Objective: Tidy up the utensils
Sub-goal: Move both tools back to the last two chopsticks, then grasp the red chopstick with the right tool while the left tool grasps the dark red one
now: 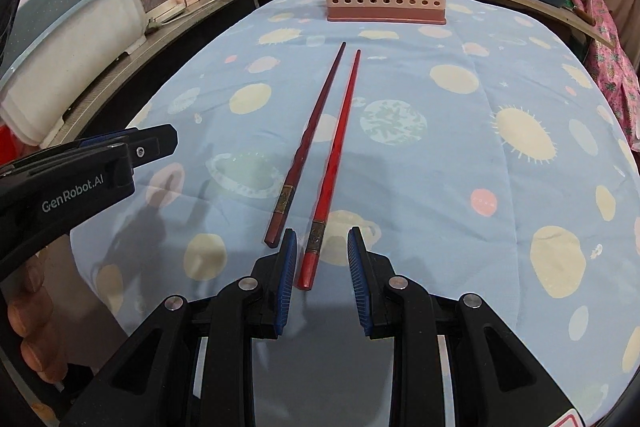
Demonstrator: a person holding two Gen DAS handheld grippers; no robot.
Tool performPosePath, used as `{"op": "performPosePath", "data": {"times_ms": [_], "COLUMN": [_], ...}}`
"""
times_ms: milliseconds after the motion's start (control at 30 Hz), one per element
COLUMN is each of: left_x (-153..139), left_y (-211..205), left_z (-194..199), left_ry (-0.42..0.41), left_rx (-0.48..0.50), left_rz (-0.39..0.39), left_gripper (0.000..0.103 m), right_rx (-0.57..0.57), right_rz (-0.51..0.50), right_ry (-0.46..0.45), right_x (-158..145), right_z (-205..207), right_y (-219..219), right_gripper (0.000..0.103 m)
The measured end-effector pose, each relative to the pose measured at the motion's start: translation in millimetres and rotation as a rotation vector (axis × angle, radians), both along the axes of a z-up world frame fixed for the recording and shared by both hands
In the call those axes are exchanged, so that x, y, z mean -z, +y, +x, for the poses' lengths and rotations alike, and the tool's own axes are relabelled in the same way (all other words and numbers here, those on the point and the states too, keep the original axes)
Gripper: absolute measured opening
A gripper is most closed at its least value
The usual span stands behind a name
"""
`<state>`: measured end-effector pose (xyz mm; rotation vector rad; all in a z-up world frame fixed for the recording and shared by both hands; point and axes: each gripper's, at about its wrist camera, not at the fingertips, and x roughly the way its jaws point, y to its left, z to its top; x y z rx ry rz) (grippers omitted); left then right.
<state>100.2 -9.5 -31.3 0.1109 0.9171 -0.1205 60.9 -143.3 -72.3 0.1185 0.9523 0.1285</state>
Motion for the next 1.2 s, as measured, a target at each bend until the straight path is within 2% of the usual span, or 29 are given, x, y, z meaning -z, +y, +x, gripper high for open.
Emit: {"op": "performPosePath", "data": {"times_ms": [200, 367, 600, 933, 1200], "left_x": [5.0, 7.9, 13.0, 21.1, 35.1], "left_y": [-1.4, -6.0, -14.6, -29.0, -49.8], "left_z": [-0.5, -0.7, -2.0, -6.3, -3.4], "left_ry": [0.013, 0.021, 0.032, 0.053, 0.098], "left_rx": [0.003, 0.014, 0.032, 0.069, 0.110], "left_rz": [0.005, 0.010, 0.017, 0.008, -0.019], "left_gripper": [0.033, 0.034, 0.036, 0.054, 0.055], "right_rx": [0.007, 0.029, 0.071, 0.168, 0.174], "right_rz": [-0.019, -0.020, -0.020, -0.005, 0.001], "right_ry": [0.006, 0.008, 0.006, 0.008, 0.008], "right_x": [4.3, 5.3, 6.1, 7.5, 8.0], "right_z": [0.2, -1.2, -5.9, -13.3, -15.3], "right_y": [-1.7, -9.2, -25.5, -62.5, -66.7], "right_gripper": [0.019, 0.007, 0.007, 0.007, 0.007]}}
